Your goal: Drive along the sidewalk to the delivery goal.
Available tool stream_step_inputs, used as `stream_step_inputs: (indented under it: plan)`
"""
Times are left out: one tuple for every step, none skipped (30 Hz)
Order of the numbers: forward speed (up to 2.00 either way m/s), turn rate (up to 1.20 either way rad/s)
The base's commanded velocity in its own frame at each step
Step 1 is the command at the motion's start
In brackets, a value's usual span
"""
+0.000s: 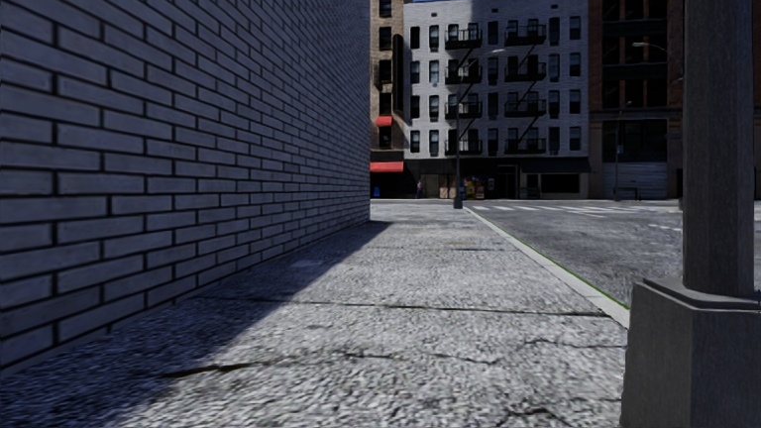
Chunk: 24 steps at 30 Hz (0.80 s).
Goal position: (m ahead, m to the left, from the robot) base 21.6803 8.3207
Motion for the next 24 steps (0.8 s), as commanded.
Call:
stream_step_inputs:
  plan:
    - [2.00,0.00]
    - [2.00,0.00]
    - [2.00,0.00]
    - [2.00,0.00]
    - [2.00,0.00]
    - [2.00,0.00]
    - [2.00,0.00]
    - [2.00,0.00]
    - [2.00,0.00]
    - [2.00,0.00]
    - [2.00,0.00]
    - [2.00,0.00]
    - [2.00,-0.05]
    - [2.00,-0.19]
    - [2.00,-0.28]
    - [2.00,-0.32]
    - [2.00,-0.32]
    - [2.00,-0.33]
    - [2.00,-0.34]
    - [2.00,-0.34]
    - [2.00,-0.34]
    - [2.00,-0.34]
    - [2.00,-0.34]
    - [2.00,-0.34]
